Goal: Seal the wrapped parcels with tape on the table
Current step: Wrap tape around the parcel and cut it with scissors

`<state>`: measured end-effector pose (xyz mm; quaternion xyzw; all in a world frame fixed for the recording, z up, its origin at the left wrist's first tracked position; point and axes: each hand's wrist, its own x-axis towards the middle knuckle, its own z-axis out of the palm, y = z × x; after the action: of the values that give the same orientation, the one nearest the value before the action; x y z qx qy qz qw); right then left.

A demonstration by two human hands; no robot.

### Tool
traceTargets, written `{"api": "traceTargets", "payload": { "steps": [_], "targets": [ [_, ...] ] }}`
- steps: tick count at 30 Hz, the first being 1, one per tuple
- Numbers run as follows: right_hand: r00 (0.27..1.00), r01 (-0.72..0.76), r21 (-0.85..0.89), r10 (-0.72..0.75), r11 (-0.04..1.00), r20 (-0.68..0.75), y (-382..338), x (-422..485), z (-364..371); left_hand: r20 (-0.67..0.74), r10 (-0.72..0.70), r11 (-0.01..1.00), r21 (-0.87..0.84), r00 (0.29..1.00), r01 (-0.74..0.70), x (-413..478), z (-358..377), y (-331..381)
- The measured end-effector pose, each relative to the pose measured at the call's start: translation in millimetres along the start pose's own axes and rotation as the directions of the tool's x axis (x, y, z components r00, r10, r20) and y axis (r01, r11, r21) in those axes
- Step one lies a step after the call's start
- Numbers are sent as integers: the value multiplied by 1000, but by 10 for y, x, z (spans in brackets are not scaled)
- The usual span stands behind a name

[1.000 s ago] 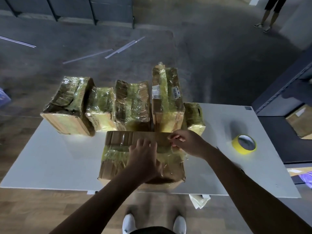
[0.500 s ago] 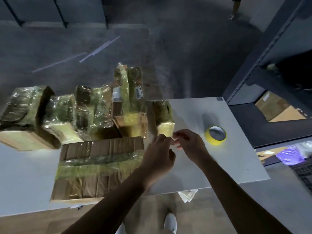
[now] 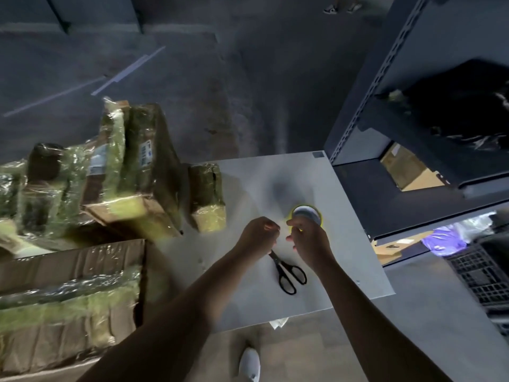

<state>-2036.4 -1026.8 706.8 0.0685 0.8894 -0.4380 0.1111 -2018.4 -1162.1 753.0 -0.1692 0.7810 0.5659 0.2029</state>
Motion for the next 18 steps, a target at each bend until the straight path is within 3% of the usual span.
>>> {"api": "traceTargets", "payload": {
  "steps": [4,9,14,18],
  "targets": [
    [999,49,-237,-50,970,4,253,207,-26,28,-92,994,-52,995,93,213,167,-1],
    [977,87,-466,15,881,211,409,319,15,37,-160,981,-102,986,163,368,248,-68],
    [988,64,-450,6,891,153,341,328,52,43,-219,959,-175,975,224,438,189,-130],
    [986,167,-322,-151,932,75,64,169,107,0,-211,957,-203,978,207,450,118,-170]
  ]
}}
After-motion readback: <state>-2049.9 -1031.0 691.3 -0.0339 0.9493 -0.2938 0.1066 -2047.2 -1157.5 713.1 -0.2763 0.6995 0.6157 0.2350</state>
